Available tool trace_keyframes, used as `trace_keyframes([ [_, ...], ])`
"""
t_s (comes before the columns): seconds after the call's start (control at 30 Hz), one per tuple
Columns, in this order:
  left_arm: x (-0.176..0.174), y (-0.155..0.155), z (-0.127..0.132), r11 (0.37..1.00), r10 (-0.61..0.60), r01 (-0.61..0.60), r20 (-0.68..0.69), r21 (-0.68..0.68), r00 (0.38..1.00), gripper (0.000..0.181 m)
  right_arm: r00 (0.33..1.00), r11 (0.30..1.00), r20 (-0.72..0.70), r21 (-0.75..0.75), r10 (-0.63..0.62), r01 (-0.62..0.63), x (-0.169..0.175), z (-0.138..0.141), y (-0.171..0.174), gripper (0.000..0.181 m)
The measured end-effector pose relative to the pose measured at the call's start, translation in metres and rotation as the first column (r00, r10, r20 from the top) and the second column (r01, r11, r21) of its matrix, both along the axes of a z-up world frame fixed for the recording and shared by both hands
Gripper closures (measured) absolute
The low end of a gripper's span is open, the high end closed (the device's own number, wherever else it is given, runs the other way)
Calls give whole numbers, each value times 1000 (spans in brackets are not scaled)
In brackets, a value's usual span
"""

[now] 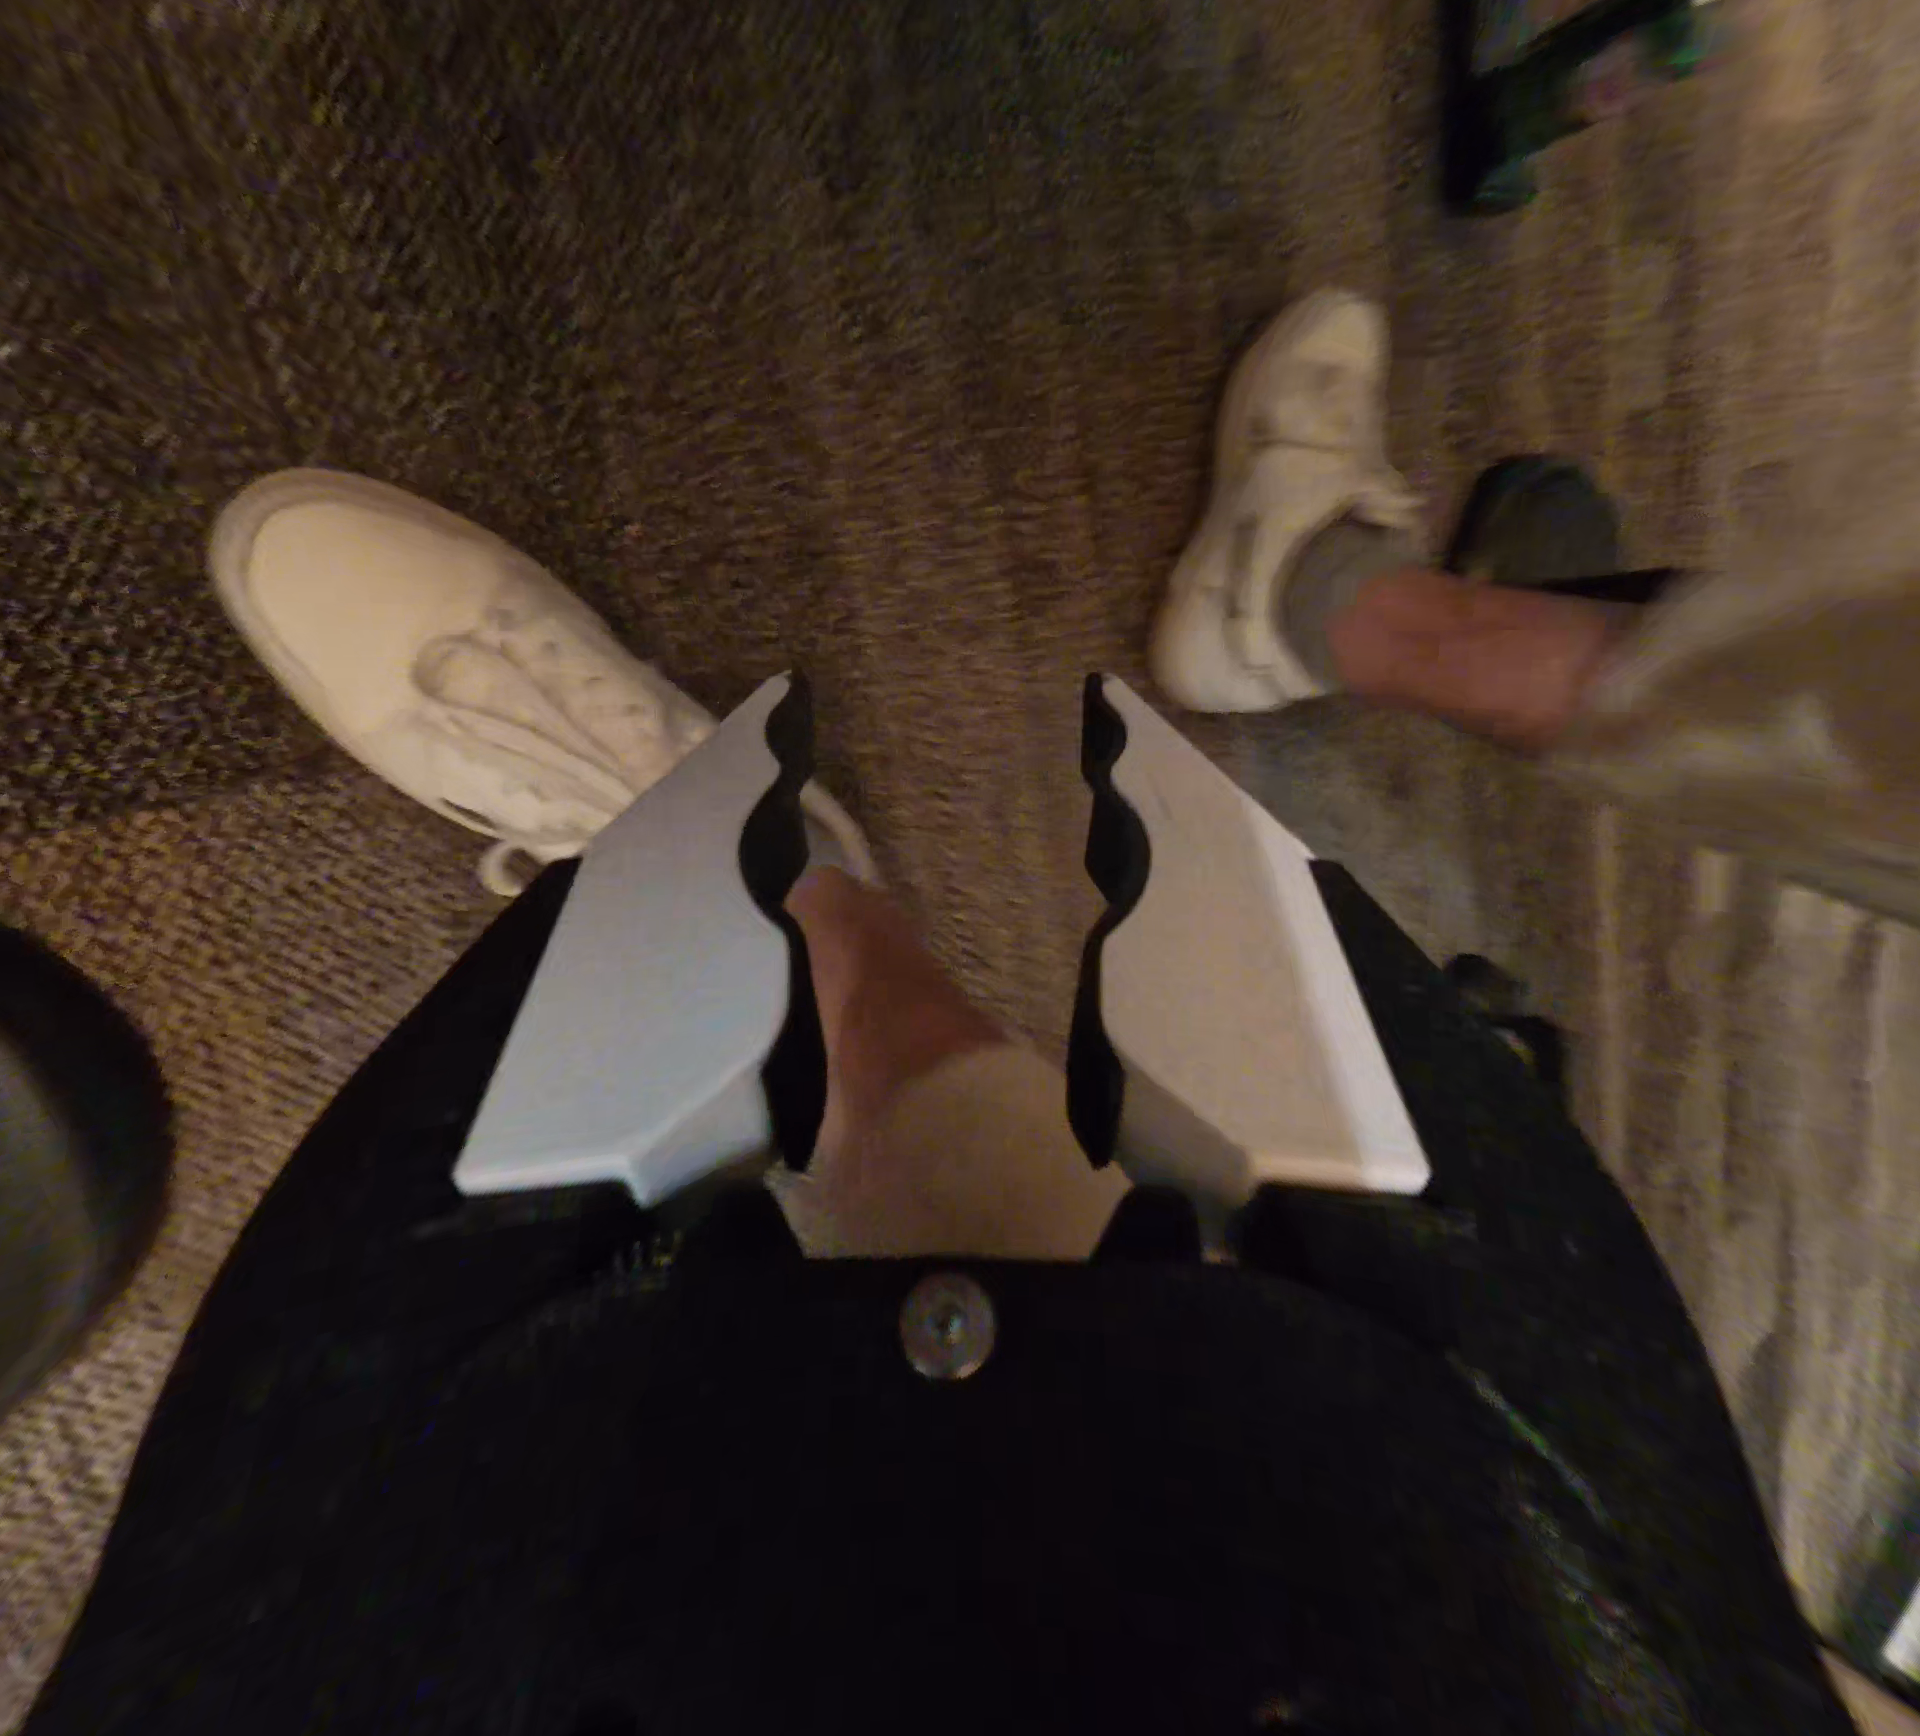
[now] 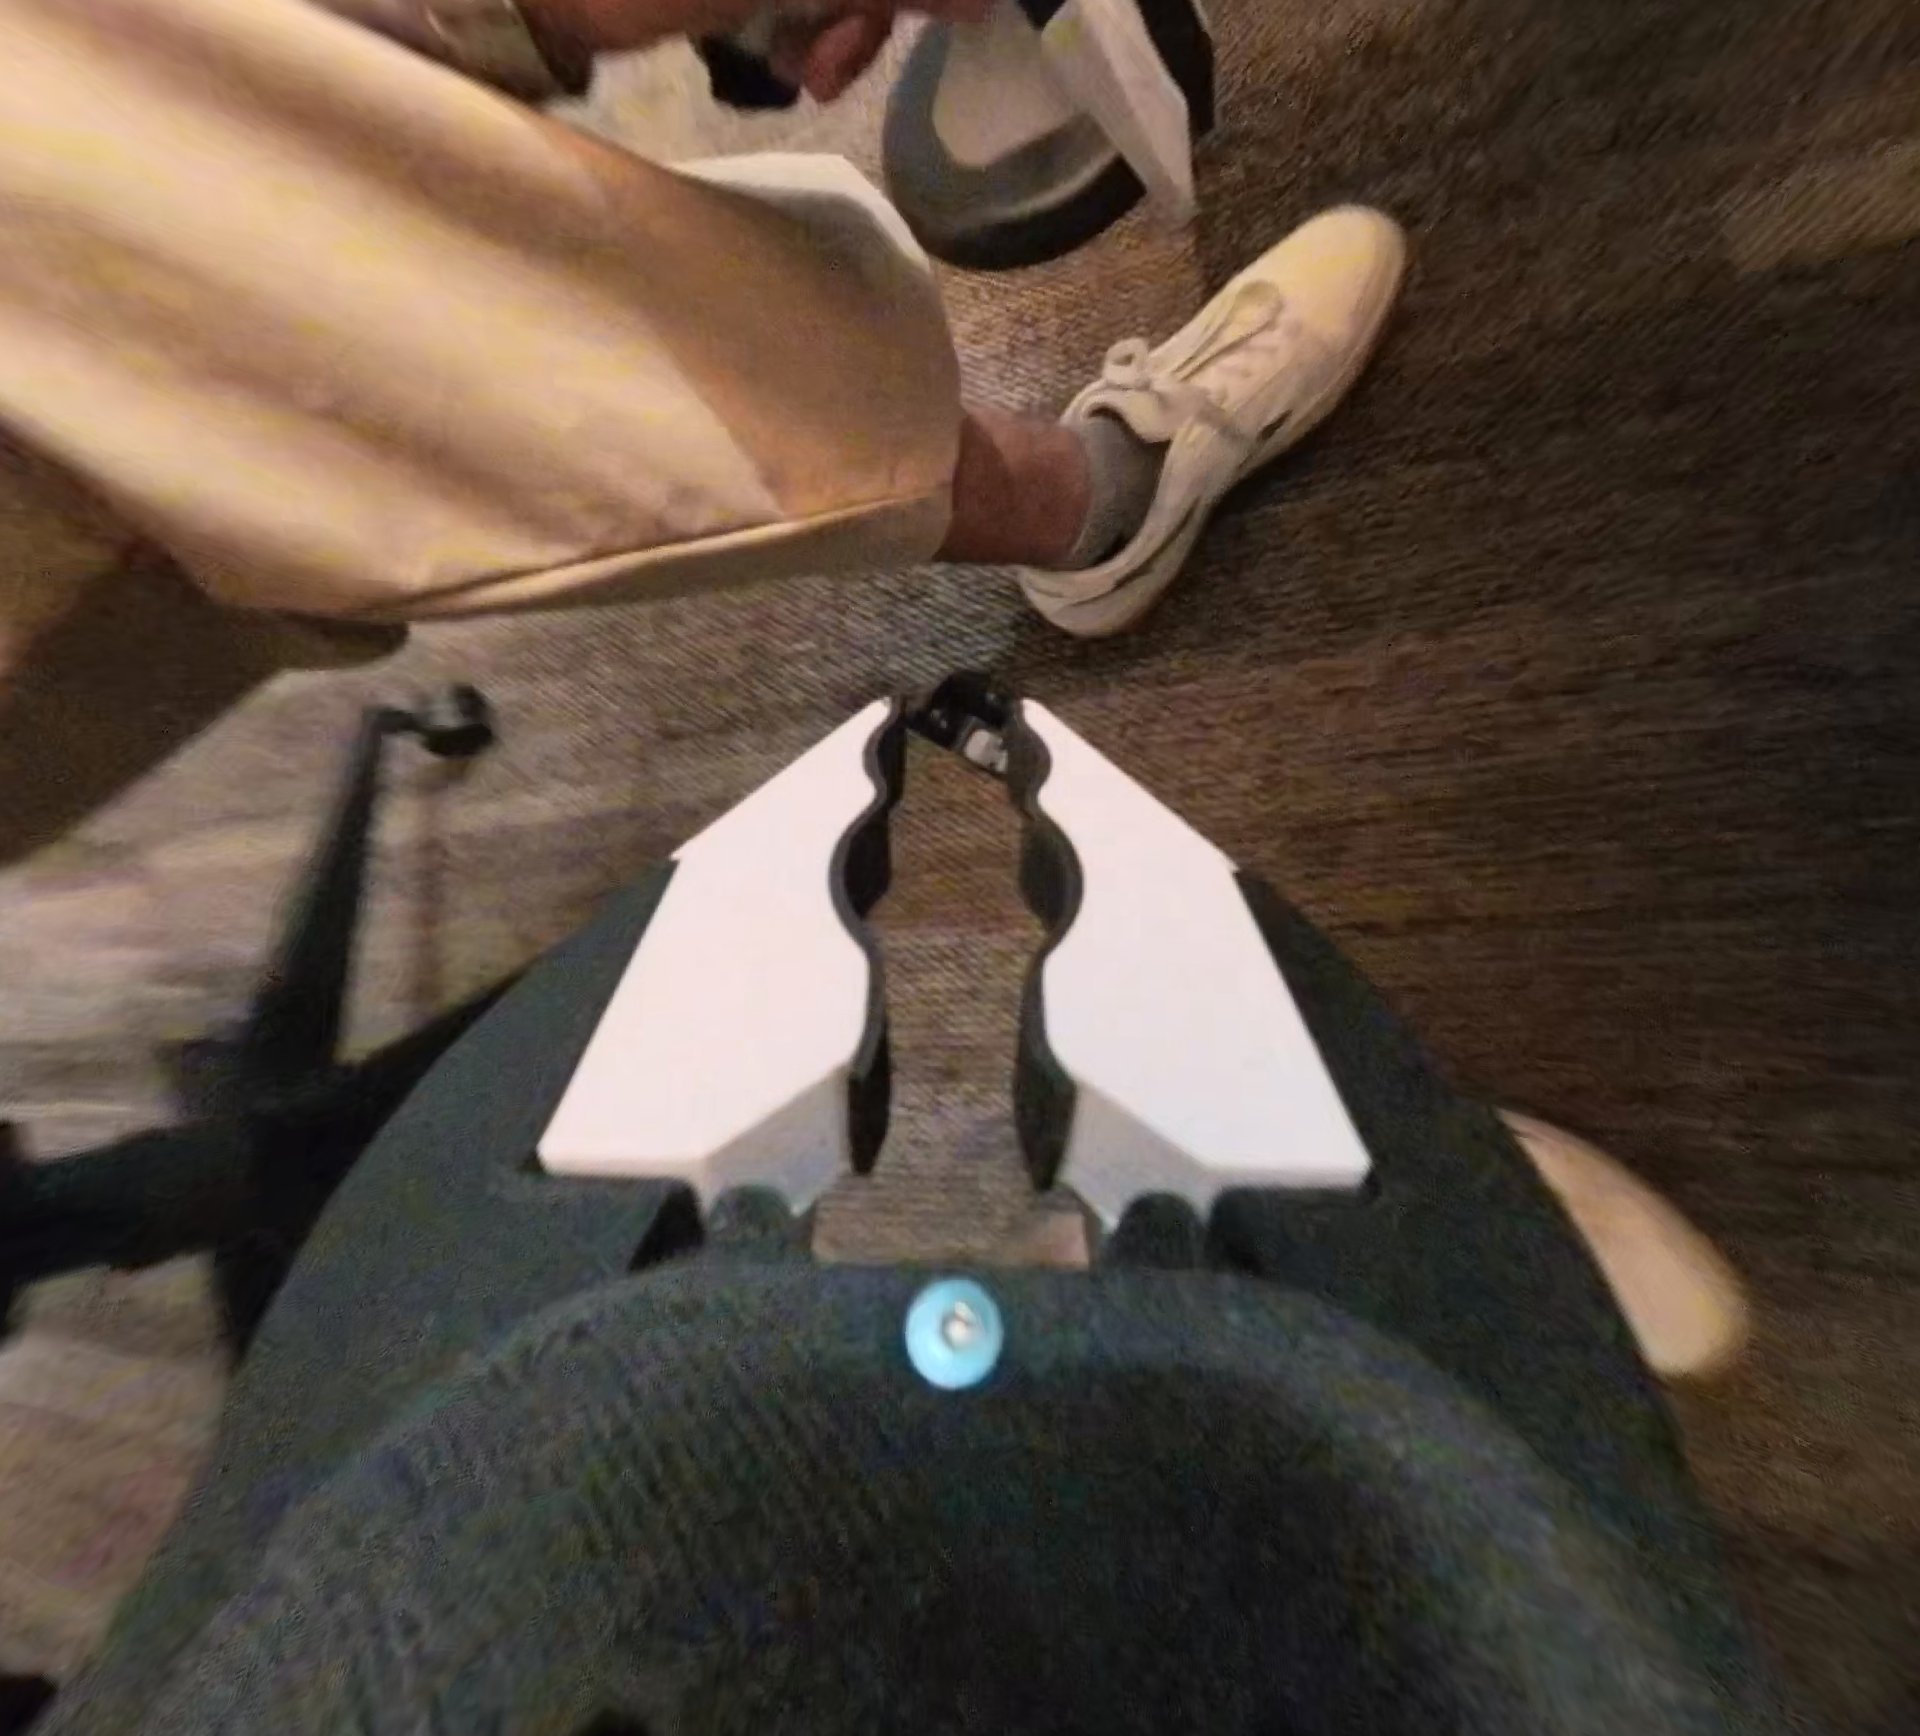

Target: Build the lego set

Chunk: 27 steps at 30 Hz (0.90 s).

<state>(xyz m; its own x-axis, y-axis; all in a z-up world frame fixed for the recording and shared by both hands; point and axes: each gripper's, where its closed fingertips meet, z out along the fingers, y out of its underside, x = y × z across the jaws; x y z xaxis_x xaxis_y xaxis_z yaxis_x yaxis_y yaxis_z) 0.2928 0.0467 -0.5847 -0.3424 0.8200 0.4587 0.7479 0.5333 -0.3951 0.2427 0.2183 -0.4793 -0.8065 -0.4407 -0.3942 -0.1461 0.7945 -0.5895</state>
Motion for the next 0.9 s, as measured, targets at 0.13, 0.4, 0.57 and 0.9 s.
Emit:
trace_keyframes([
  [0.13, 25, 54, 66, 995, -103, 103, -6, -12, 995, 126, 964, 974, -261, -203, 44, -99, 37, 62, 21, 164],
  [0.4, 65, 125, 152, 984, -150, 163, -159, 71, 976, 124, 798, 882, -601, -355, 39, -311, 58, 119, 21, 164],
  [0.57, 55, 120, 197, 985, -142, 162, -252, 60, 957, 118, 794, 851, -608, -423, -11, -312, 43, 156, -14, 163],
  [0.9, 12, 89, 342, 992, -105, 74, -337, -103, 936, 99, 938, 834, -162, -521, -308, 184, -4, 311, -32, 164],
])
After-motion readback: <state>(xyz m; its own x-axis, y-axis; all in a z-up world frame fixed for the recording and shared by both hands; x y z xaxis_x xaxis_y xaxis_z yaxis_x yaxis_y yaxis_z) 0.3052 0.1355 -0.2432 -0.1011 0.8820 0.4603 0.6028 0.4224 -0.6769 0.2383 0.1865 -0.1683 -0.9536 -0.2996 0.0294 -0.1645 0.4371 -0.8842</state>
